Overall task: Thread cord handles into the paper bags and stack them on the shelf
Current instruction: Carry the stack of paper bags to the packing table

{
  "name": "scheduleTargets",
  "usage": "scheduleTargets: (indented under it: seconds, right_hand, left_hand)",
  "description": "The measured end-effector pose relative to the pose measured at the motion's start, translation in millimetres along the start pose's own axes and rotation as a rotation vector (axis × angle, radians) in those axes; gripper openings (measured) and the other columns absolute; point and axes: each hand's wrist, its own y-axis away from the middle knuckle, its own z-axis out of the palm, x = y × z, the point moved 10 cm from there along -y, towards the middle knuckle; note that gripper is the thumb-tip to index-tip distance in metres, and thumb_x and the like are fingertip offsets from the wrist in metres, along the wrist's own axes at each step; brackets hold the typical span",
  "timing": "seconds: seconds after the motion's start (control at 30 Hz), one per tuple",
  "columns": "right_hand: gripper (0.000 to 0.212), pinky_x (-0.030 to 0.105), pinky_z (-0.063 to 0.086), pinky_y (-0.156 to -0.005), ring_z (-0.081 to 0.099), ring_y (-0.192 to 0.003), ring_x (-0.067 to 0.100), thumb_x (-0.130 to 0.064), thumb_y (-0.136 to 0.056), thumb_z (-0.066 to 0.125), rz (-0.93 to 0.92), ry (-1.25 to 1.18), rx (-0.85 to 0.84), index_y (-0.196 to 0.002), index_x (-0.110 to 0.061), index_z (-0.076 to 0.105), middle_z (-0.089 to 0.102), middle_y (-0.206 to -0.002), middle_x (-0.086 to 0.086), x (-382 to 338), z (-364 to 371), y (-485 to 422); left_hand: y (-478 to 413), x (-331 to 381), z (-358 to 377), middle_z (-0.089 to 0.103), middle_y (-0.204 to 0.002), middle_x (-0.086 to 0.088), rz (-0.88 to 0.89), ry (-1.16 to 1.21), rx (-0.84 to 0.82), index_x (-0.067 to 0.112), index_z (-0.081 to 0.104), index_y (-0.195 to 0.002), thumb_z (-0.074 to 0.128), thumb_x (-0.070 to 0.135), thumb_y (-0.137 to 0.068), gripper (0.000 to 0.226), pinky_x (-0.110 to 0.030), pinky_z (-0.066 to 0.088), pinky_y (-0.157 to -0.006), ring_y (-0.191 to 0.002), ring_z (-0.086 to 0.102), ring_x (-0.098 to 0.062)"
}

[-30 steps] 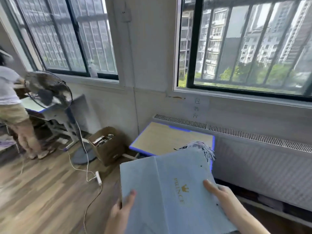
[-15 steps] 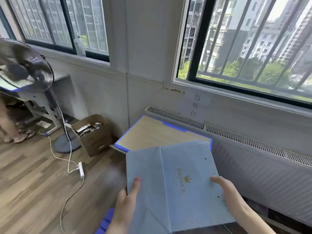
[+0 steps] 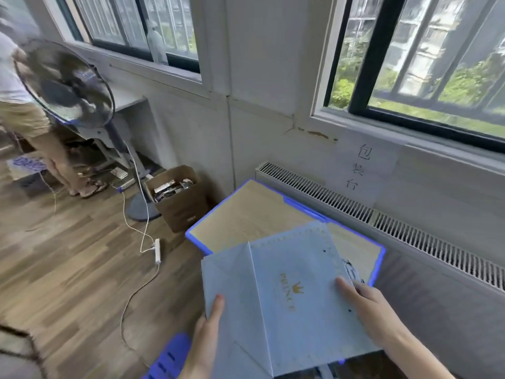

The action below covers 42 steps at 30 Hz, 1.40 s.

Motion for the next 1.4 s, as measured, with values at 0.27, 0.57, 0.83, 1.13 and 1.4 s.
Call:
scheduleTargets:
  seconds: [0.27, 0.57, 0.83, 1.13, 1.4]
  right_hand:
    - [0.043, 0.033, 0.052, -0.067, 0.07, -0.068, 0.019, -0.051, -0.095, 0.057, 0.011, 0.129, -0.105, -0.087, -0.013, 0.075, 0.075, -0.078, 0.004, -34.7, -29.7, -58.8]
    - [0.051, 0.036, 0.037, -0.07, 0.053, -0.077, 0.024, -0.037, -0.075, 0.056, 0.048, -0.043, -0.161, -0.103, 0.005, 0.065, 0.065, -0.091, 0.017, -79.5, -39.6, -95.1]
    - [0.027, 0.039, 0.046, -0.077, 0.067, -0.088, 0.037, -0.017, -0.092, 0.052, -0.061, 0.02, -0.176, -0.103, 0.001, 0.069, 0.074, -0.097, 0.012, -105.7, -10.5, -137.7]
    - [0.028, 0.041, 0.055, -0.087, 0.071, -0.078, 0.017, -0.026, -0.1, 0.053, -0.068, 0.06, -0.167, -0.097, -0.003, 0.07, 0.076, -0.092, 0.007, -115.6, 54.6, -216.3]
    - [0.029, 0.032, 0.043, -0.069, 0.059, -0.071, 0.013, -0.024, -0.101, 0.049, 0.069, 0.115, -0.085, -0.092, 0.001, 0.063, 0.065, -0.081, 0.003, -79.8, 128.9, -310.2]
  left_hand:
    - [-10.3, 6.9, 49.2, 0.076, -0.084, 0.013, 0.028, 0.024, 0.104, 0.019, 0.068, -0.099, 0.066, 0.045, -0.09, 0.028, -0.033, 0.051, -0.078, -0.081, 0.073, -0.007]
    - [-29.4, 59.1, 77.7, 0.076, -0.103, -0.003, 0.064, -0.028, 0.099, 0.016, 0.072, -0.11, 0.06, 0.054, -0.09, 0.045, -0.042, 0.054, -0.088, -0.097, 0.072, -0.027]
    - [-77.7, 84.7, 71.3, 0.074, -0.11, 0.001, 0.088, -0.08, 0.117, 0.023, 0.068, -0.117, 0.063, 0.072, -0.077, 0.064, -0.047, 0.053, -0.095, -0.1, 0.071, -0.026]
    - [-200.5, 61.6, 43.9, 0.075, -0.111, 0.0, -0.048, -0.076, 0.081, 0.021, 0.071, -0.116, 0.065, 0.076, -0.072, 0.071, -0.051, 0.048, -0.101, -0.104, 0.07, -0.027]
    - [-335.9, 62.2, -1.4, 0.067, -0.129, 0.001, -0.14, -0.107, -0.019, 0.021, 0.061, -0.132, 0.078, 0.072, -0.06, 0.09, -0.05, 0.039, -0.11, -0.119, 0.063, -0.023]
